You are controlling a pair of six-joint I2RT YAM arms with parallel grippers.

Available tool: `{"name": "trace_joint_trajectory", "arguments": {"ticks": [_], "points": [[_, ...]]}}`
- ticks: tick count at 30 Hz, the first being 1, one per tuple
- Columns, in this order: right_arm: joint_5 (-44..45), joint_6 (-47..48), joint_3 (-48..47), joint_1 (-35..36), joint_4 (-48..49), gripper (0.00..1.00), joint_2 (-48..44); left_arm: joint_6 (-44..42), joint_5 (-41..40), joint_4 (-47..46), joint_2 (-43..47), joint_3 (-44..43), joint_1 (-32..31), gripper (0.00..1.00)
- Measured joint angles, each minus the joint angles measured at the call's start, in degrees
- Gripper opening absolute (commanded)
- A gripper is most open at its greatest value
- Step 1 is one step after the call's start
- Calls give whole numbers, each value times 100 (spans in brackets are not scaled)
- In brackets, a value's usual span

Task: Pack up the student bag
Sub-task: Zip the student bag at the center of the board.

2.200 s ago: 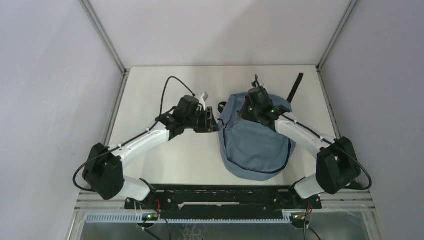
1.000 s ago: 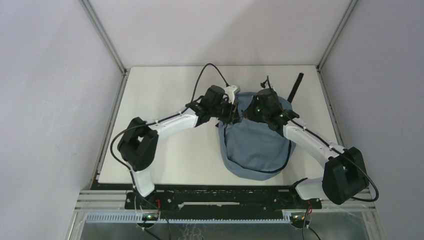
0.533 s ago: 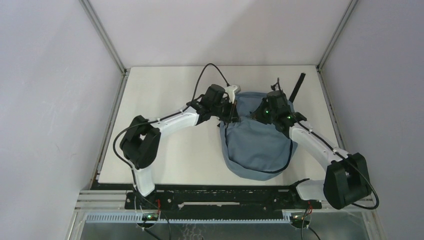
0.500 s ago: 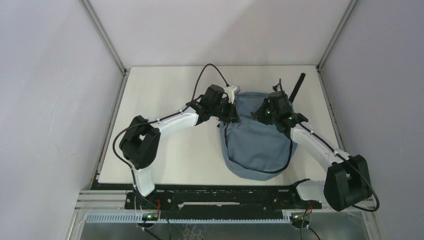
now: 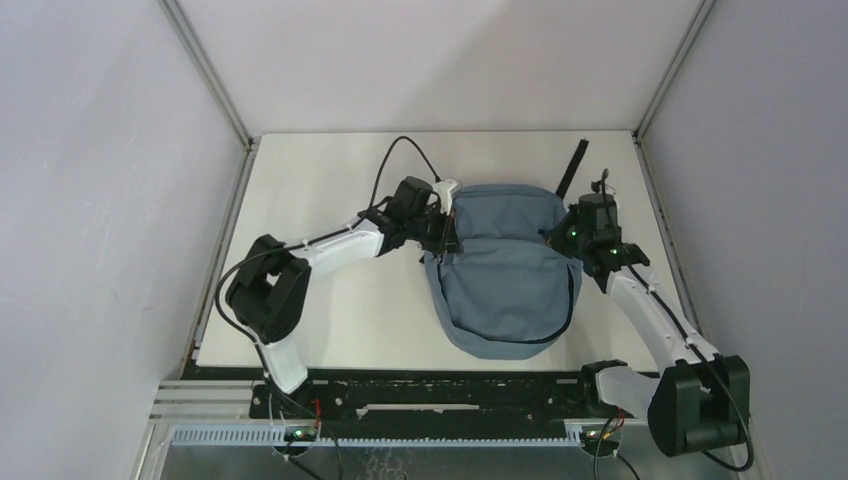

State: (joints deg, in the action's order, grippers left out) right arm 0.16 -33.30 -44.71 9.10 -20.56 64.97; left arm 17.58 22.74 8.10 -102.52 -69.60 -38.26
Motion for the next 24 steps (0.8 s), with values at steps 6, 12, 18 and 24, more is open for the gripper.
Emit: {"name": "trace_joint_trajectory", "arguments": {"ticks": [6, 12, 18, 24], "points": [[-109, 107, 243, -658, -96, 0, -295, 0, 24, 7, 153, 85, 72, 0], [-334, 76, 280, -901, -157, 0, -210, 0, 59, -4, 234, 98, 87, 0], [-546, -57, 304, -881, 42, 0, -103, 74, 50, 114, 232, 74, 190, 0], [-564, -302, 234, -807, 638, 9, 560, 417, 212, 691, -520, -1086, 595, 27]]}}
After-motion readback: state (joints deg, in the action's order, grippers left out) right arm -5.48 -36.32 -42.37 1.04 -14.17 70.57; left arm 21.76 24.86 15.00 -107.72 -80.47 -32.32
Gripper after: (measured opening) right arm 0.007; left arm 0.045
